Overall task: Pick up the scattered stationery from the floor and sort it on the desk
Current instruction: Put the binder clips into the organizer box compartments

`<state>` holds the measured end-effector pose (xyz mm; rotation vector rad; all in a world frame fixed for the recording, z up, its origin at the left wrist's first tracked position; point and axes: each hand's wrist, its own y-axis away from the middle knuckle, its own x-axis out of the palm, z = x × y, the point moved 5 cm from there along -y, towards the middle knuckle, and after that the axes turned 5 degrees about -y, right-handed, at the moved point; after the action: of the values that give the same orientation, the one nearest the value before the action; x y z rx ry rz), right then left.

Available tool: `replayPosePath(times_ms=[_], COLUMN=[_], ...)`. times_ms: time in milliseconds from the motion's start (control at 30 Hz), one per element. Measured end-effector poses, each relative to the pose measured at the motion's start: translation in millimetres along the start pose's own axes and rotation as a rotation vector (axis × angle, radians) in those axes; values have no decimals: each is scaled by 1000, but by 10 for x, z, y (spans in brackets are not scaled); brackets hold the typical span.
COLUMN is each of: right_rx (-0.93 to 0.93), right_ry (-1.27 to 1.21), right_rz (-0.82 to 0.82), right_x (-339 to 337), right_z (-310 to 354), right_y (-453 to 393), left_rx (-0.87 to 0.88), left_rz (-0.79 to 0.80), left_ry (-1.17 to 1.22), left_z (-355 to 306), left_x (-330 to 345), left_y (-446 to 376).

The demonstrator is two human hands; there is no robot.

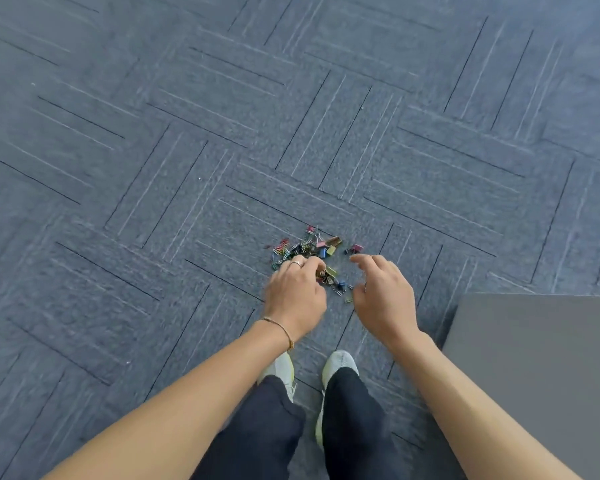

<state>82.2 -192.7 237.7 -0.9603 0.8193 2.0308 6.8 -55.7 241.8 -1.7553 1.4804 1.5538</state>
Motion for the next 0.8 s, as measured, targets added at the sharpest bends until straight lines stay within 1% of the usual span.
replayPosePath(times_ms=[233,400,600,800], right_rx=[-12,-14,-29,-44], right_ry=[20,5,10,23], right_rz=[-20,-68,-74,-80], right_x=[1384,2180,2920,3339], right_z=[-1008,-1633,-2176,-2401], right_y=[-813,-1337,-1863,-2097], left_rx=[-7,80,207,418], left_rz=[64,60,6,-4], left_ry=[-50,-140,-280,-524], left_z=[639,972,1320,1416], left_x=[1633,2507,3246,3598], left_y=[-1090,-1885,-2660,-3063])
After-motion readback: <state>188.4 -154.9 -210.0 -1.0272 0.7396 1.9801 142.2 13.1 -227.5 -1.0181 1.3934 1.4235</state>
